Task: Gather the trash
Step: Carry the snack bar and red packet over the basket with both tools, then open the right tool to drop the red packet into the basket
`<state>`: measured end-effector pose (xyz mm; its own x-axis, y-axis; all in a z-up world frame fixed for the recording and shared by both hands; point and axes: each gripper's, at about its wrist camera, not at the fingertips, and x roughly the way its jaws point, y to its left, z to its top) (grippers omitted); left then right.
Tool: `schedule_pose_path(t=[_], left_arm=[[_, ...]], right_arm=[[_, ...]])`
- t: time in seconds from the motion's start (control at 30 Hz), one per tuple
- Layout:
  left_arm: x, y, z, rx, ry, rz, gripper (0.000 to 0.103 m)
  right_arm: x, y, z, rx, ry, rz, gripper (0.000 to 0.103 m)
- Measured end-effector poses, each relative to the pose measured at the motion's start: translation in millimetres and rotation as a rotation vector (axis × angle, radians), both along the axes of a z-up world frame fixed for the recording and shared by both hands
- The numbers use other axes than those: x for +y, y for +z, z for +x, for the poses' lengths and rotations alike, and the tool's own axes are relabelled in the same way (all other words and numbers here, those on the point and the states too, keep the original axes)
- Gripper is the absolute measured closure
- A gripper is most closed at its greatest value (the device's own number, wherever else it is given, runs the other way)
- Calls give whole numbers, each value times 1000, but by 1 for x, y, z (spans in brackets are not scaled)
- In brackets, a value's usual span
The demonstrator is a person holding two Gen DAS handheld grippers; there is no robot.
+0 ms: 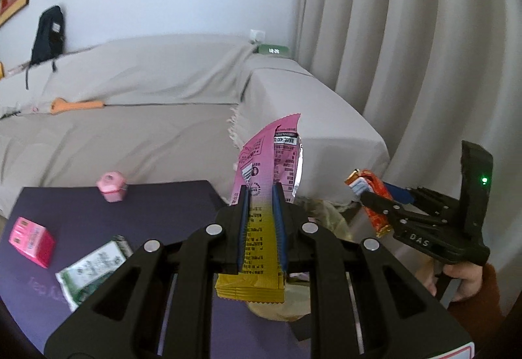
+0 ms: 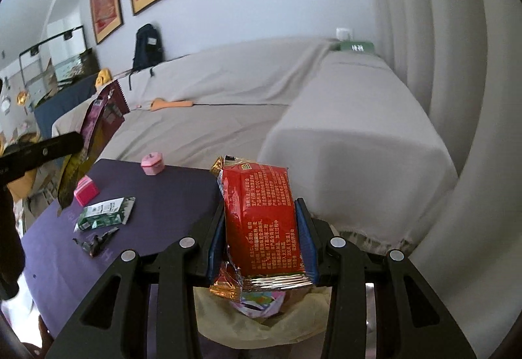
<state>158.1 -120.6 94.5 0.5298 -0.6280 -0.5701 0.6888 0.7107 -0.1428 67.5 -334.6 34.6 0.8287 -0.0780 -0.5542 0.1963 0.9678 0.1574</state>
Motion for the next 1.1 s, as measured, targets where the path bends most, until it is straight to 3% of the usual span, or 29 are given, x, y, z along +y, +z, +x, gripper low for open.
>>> schedule_pose_path(t=[0.6, 0.83, 0.9, 1.1], left_arm=[[-33, -88, 43, 194, -8, 14, 89], [-35, -102, 50, 227, -5, 14, 89], [-35, -103, 51, 231, -6, 11, 89], [-32, -106, 52, 242, -2, 0, 89]], right_arm=[[-11, -95, 47, 152, 13, 23, 63], [-7, -109, 55, 178, 40, 46, 52], [-7, -110, 56, 180, 46, 65, 42], [-7, -102, 50, 134, 54, 94, 36]])
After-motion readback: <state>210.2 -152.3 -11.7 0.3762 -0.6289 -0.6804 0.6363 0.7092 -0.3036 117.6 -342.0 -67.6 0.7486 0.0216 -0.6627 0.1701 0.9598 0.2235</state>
